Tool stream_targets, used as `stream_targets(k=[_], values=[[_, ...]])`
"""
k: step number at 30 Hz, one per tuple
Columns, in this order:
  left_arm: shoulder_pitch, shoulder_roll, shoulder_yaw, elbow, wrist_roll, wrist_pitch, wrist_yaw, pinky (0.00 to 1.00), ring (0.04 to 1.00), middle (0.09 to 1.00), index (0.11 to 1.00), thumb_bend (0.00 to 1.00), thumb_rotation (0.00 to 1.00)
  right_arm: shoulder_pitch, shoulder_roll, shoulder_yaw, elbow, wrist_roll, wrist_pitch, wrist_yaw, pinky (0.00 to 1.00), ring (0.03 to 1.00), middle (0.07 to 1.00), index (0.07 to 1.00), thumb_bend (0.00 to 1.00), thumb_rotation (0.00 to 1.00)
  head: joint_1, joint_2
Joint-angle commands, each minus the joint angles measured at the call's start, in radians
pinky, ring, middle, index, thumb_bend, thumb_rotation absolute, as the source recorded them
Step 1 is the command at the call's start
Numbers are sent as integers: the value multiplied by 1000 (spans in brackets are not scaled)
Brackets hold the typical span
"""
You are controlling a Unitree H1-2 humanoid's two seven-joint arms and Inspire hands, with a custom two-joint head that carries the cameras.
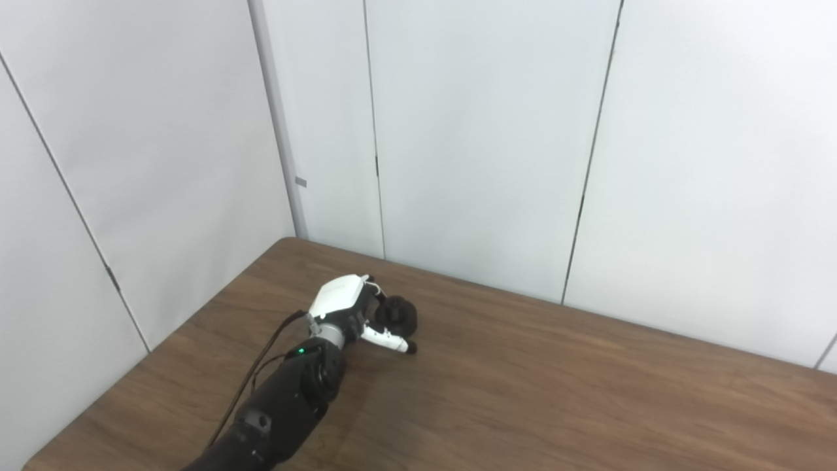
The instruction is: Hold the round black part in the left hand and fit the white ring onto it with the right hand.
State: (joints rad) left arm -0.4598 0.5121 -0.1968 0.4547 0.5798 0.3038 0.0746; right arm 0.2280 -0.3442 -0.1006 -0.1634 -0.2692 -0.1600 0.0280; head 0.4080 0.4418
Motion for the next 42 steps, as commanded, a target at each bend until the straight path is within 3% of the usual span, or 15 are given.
stream_targets(k=[1, 2, 3, 4, 6, 17, 23, 27, 31, 34, 42], values=[[-6, -5, -17, 21, 16, -5, -2, 1000, 970, 913, 560, 904, 11, 0, -2, 3, -22, 1, -11, 2, 1000, 1000, 1000, 1000, 571, 742, 1, 0], [-5, -5, -16, 23, 15, -9, 2, 1000, 965, 907, 549, 901, 6, 1, -3, 3, -23, 0, -9, 2, 1000, 1000, 1000, 1000, 566, 742, 1, 1], [-4, -6, -14, 25, 14, -14, 7, 1000, 965, 904, 513, 677, 35, 1, -3, 2, -25, 0, -8, 2, 1000, 1000, 1000, 1000, 567, 742, 1, 2], [-3, -7, -13, 26, 12, -18, 10, 1000, 964, 900, 500, 601, 44, 2, -3, 2, -26, 0, -8, 2, 1000, 1000, 1000, 1000, 563, 741, 1, 2], [0, -8, -10, 28, 6, -27, 14, 1000, 961, 895, 487, 538, 51, 3, -3, 1, -29, 1, -5, 3, 1000, 1000, 1000, 1000, 557, 738, 1, 2], [19, -12, -24, 38, 12, -71, 38, 1000, 943, 863, 477, 521, 49, 3, -7, -1, -25, 9, -4, 6, 1000, 1000, 1000, 1000, 584, 746, -5, 7], [39, -14, -35, 27, 7, -114, 42, 1000, 926, 838, 476, 521, 48, 1, -8, 2, -19, -4, -8, 5, 1000, 1000, 1000, 1000, 608, 767, -54, 15], [73, -24, -48, -27, 12, -137, 43, 1000, 931, 841, 477, 521, 47, -4, -12, 0, -45, -22, 11, 8, 1000, 1000, 1000, 1000, 585, 732, -108, 20], [100, -30, -84, -82, 41, -147, 36, 1000, 934, 842, 476, 521, 47, -23, -20, -15, -67, -35, 28, 2, 1000, 1000, 1000, 977, 536, 560, -116, 18], [121, -39, -118, -127, 67, -155, 31, 1000, 934, 844, 476, 522, 47, -42, -34, -29, -76, -51, 43, -2, 1000, 1000, 1000, 958, 552, 511, -126, 22], [204, -90, -175, -288, 97, -163, 10, 1000, 928, 839, 477, 522, 50, -96, -72, -55, -105, -66, 93, 20, 1000, 1000, 1000, 940, 647, 549, -171, 23]])
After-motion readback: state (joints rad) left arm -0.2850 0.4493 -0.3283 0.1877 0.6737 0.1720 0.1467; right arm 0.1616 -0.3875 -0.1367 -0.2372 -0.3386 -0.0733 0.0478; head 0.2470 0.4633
